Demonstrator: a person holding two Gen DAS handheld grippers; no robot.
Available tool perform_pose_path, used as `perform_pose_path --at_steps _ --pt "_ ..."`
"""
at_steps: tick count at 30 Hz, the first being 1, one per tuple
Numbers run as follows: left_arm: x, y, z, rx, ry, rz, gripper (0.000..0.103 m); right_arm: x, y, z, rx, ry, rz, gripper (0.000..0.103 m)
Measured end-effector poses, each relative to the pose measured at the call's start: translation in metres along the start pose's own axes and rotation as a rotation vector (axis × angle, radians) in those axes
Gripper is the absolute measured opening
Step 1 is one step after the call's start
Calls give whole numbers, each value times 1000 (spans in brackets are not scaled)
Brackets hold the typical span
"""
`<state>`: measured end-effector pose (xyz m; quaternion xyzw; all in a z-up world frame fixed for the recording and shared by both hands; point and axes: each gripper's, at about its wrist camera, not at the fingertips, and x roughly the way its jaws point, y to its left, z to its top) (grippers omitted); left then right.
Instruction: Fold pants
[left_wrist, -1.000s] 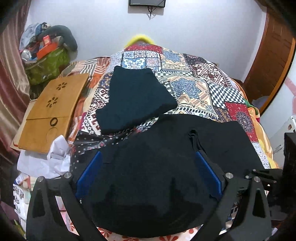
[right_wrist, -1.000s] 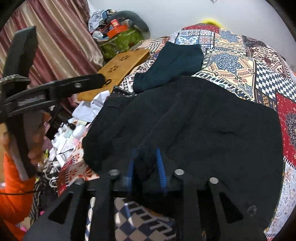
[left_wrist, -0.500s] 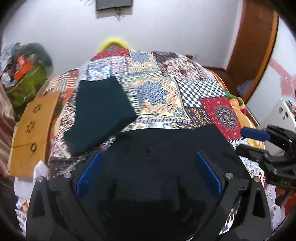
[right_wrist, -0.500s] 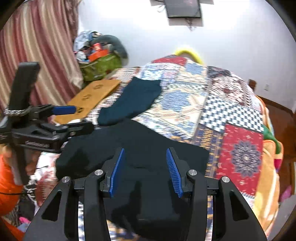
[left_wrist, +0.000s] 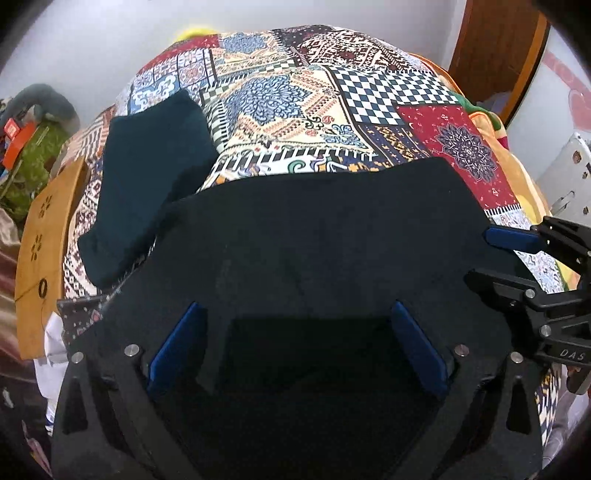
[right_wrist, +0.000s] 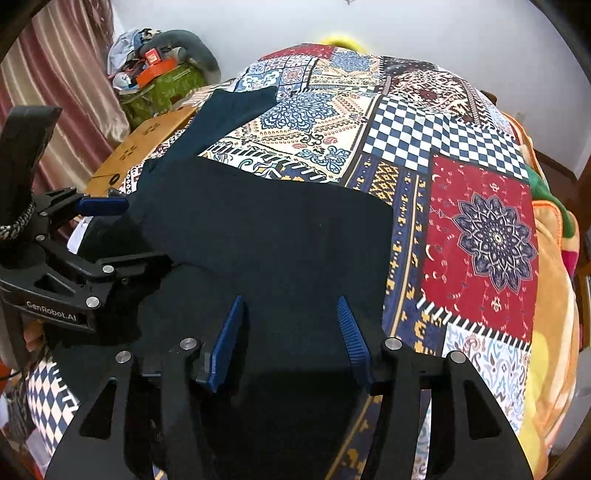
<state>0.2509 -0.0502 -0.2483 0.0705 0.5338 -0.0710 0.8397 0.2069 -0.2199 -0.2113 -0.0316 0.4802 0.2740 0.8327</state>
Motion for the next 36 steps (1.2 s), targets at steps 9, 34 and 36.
perform_pose_path --at_steps 9,34,36 --pt "-22 5 -32 -50 -45 20 103 -15 0 -13 13 5 -32 51" --pt "-133 166 -141 -475 -192 133 103 -58 115 17 -166 -187 40 63" --pt "-122 180 -156 -525 -147 95 103 -45 125 16 -188 -166 43 63"
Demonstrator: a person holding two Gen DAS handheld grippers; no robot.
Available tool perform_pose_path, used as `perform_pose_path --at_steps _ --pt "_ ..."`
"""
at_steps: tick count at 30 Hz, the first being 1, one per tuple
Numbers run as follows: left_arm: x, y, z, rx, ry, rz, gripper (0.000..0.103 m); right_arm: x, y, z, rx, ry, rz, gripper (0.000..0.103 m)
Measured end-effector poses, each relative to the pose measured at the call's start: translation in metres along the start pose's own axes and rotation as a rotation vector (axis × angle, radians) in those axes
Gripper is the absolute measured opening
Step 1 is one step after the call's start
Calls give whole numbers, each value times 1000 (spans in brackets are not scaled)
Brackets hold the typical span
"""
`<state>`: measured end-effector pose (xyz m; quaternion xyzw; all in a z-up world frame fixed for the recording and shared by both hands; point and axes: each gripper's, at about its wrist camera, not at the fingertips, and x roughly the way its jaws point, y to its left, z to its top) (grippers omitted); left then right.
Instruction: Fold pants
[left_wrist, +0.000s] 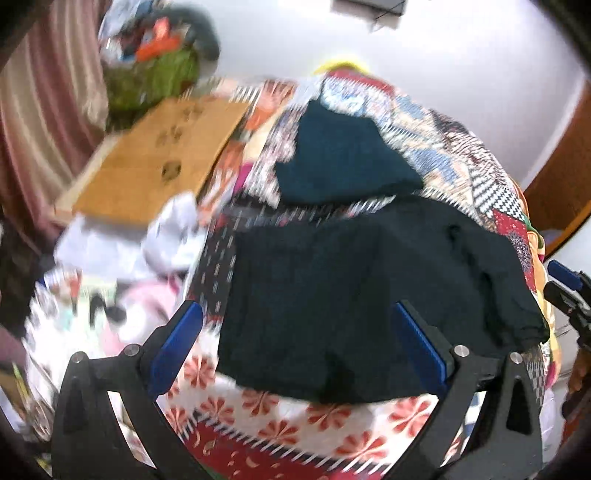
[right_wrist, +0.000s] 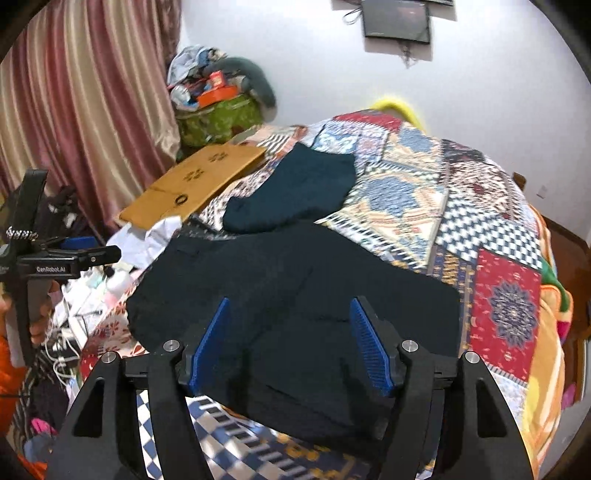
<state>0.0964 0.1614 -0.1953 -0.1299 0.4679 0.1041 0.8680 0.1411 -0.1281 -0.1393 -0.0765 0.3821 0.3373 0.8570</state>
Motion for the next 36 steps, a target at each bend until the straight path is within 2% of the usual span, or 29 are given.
perform_pose_path --at_steps 6,8,9,10,15,21,24,26,28,29,31,34,36 --pt "45 36 -35 -161 190 -102 103 44 13 -17 -27 113 -1 63" --pt "60 45 -47 -239 256 -181 103 52 12 -24 -19 138 8 63" --pt "68 50 -54 -293 292 -244 103 52 10 -27 -7 133 17 64" --pt "73 52 -58 -331 308 -280 103 51 8 -29 7 125 24 68" --pt "91 55 -70 -444 353 -367 103 50 3 -31 34 132 49 70" --pt "107 50 -54 -497 365 -379 103 51 5 -31 36 129 60 71" --pt "117 48 -43 -483 360 -360 102 51 3 -31 47 125 71 71" --pt "120 41 -37 -455 350 -306 92 51 3 -32 53 124 77 71" --pt "123 38 -34 -420 343 -255 73 51 2 -32 57 124 82 71" --pt "123 37 -32 -414 335 -241 68 51 1 -31 58 124 84 71" --pt "121 37 -28 -404 322 -217 42 51 1 -31 60 123 87 71" --pt "113 37 -20 -366 288 -186 32 50 0 -32 65 121 90 71" --pt "100 31 -12 -306 237 -142 30 48 0 -32 69 121 86 71"
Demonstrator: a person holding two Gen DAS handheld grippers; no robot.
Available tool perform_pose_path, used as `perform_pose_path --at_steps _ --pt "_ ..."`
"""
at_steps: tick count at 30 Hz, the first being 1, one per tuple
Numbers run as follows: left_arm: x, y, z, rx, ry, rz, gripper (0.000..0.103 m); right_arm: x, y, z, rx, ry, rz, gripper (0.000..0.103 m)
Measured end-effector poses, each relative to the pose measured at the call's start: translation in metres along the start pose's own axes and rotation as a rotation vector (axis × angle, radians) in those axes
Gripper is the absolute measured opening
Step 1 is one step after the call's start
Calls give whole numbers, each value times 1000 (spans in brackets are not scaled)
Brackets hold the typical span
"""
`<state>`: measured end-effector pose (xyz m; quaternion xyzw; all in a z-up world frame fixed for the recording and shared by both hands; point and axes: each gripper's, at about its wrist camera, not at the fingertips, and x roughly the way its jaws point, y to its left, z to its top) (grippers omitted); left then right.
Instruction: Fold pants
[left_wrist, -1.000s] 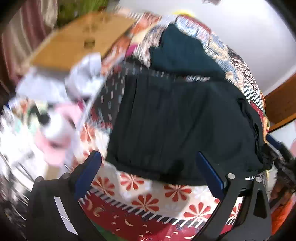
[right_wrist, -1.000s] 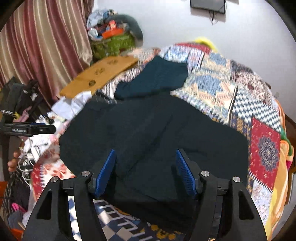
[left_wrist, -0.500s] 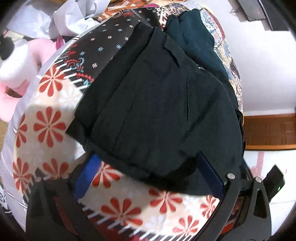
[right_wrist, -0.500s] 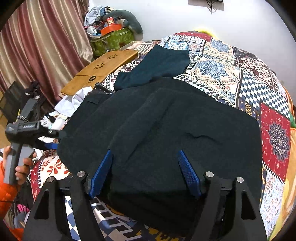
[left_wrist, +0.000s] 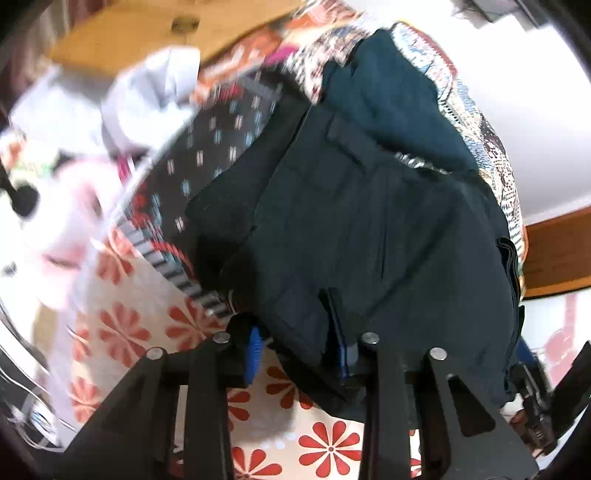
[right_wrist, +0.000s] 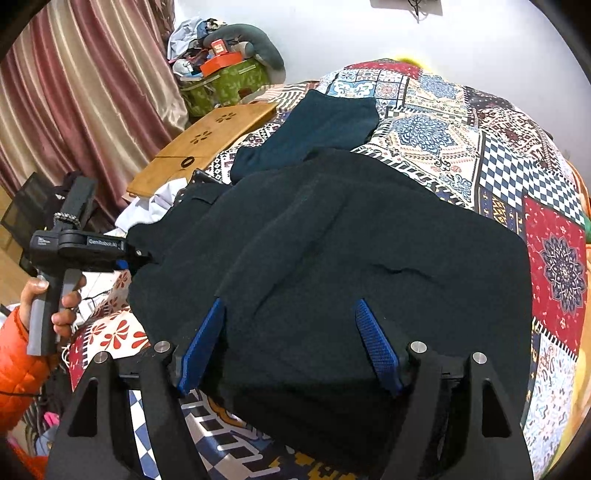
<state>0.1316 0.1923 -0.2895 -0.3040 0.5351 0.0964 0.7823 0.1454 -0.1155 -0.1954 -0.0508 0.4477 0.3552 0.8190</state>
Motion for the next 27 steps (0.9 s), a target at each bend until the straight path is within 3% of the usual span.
perform_pose_path --at_steps 5,10,15,21,27 --pt "-46 -39 -3 195 -165 120 23 -18 -5 -2 29 -43 -13 71" --pt "-97 -89 -3 338 -338 133 23 -51 -27 -7 65 -112 -77 71" --pt "-135 -134 -6 380 -452 12 20 -75 -60 -22 165 -151 -127 71" --pt "-155 -196 -13 460 -478 -105 20 -82 -100 -56 311 -155 -248 71" --pt "-138 -277 -20 568 -440 -196 20 -71 -118 -79 416 -135 -155 71"
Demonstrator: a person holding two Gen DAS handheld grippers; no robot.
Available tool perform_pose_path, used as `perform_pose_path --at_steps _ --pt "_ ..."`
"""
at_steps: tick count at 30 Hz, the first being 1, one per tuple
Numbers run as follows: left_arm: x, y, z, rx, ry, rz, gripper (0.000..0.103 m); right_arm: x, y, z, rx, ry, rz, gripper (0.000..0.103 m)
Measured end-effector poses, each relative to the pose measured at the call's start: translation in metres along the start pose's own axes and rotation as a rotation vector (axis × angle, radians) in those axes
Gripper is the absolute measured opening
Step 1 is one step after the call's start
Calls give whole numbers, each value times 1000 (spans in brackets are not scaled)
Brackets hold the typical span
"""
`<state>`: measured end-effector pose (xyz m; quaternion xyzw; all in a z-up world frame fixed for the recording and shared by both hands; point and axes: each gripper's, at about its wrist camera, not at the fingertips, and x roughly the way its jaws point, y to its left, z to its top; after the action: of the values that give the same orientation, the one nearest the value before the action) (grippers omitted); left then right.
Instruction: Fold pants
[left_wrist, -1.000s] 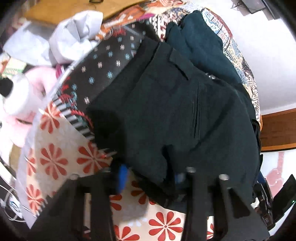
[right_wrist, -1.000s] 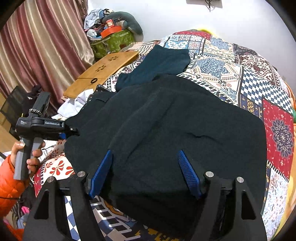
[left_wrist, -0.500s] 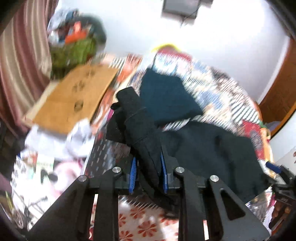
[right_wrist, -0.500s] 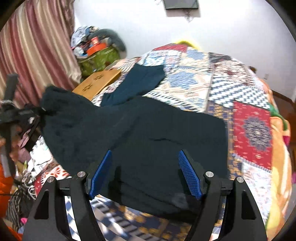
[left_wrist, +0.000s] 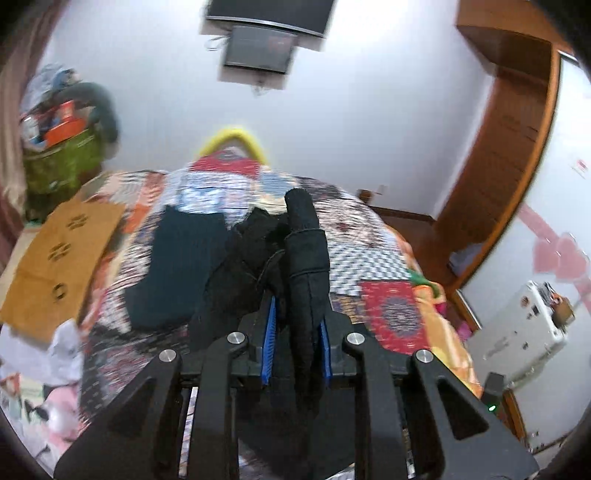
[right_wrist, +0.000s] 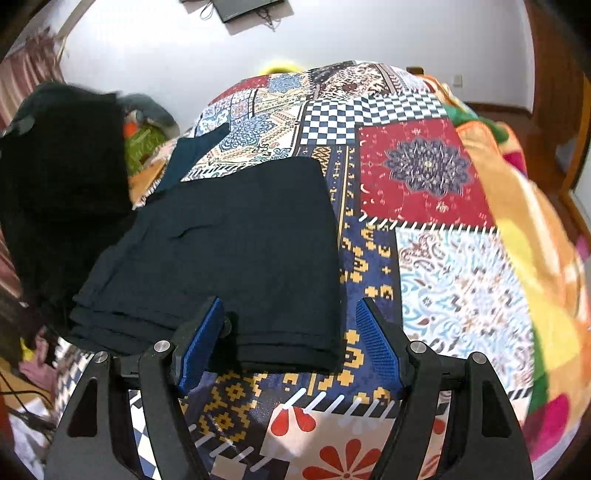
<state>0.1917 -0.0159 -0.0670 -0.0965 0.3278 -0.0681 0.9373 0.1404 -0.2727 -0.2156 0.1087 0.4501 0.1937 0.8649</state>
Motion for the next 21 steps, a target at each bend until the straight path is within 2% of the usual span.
perform_pose_path --at_steps 4,8,13,17,20,21 --pt "35 -53 -2 66 71 -105 20 0 -3 2 6 6 22 71" --pt "68 -95 -25 136 161 -172 19 -4 -4 0 -4 7 18 71" --pt "112 -135 -71 253 342 -205 20 -18 -5 -12 -20 3 -4 71" --pt "126 -149 -100 338 443 -179 23 -31 -10 -21 -21 2 -22 71" --pt "125 -150 -106 365 482 -193 39 -39 -12 -24 -14 -1 -31 71" --pt "121 -147 -103 357 487 -211 52 -40 -13 -23 -11 -3 -33 71"
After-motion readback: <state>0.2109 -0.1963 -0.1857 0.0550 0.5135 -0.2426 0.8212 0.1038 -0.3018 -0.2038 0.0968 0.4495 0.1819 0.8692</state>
